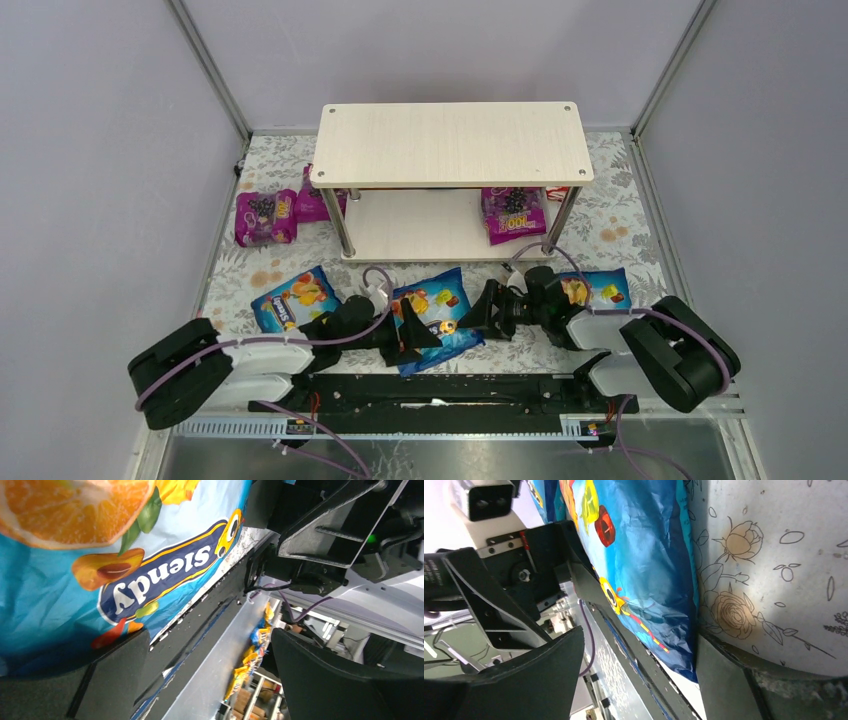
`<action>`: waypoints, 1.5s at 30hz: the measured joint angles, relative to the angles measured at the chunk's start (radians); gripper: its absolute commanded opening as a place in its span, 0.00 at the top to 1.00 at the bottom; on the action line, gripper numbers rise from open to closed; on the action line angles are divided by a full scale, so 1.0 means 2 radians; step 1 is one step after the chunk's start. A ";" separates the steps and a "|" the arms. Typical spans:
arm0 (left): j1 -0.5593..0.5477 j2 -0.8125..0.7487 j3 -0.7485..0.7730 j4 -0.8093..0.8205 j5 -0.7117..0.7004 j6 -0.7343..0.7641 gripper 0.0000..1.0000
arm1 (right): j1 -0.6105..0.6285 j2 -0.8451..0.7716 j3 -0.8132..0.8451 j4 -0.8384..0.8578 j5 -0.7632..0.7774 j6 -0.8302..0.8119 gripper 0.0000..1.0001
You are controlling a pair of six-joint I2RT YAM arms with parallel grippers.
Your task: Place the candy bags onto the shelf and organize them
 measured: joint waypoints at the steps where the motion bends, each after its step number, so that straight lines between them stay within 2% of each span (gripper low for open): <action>1: -0.001 0.015 -0.007 0.028 0.005 -0.010 0.01 | 0.000 0.007 -0.004 0.018 -0.002 0.012 0.17; 8: -0.004 0.081 -0.013 0.123 0.030 -0.035 0.01 | 0.044 0.035 -0.025 0.129 0.040 0.084 0.17; 18: -0.004 0.060 -0.016 0.105 0.014 -0.033 0.01 | 0.065 0.053 -0.039 0.229 0.083 0.119 0.14; 21: -0.004 0.058 -0.016 0.104 0.013 -0.032 0.01 | 0.055 0.035 -0.037 0.192 0.086 0.101 0.01; 22: -0.004 0.056 -0.017 0.103 0.013 -0.032 0.01 | 0.049 0.024 -0.034 0.172 0.087 0.093 0.00; 23: -0.005 0.054 -0.019 0.103 0.011 -0.032 0.01 | 0.041 0.002 -0.026 0.128 0.090 0.076 0.00; 28: -0.005 0.036 -0.027 0.095 0.002 -0.032 0.01 | 0.017 -0.016 0.018 0.031 0.082 0.010 0.00; 33: -0.005 0.032 -0.027 0.091 -0.002 -0.031 0.01 | 0.015 0.034 0.056 0.005 0.041 -0.045 0.00; 36: -0.005 0.034 -0.027 0.092 -0.002 -0.030 0.01 | 0.015 0.085 0.053 0.072 0.007 -0.029 0.00; 40: -0.005 0.044 -0.026 0.102 -0.001 -0.030 0.01 | 0.023 0.145 0.012 0.236 -0.005 0.038 0.02; 43: -0.005 0.060 -0.024 0.114 0.004 -0.030 0.01 | 0.043 0.190 -0.014 0.346 0.019 0.089 0.20; 45: -0.005 0.072 -0.019 0.118 0.010 -0.028 0.01 | 0.050 0.210 -0.027 0.387 0.041 0.109 0.28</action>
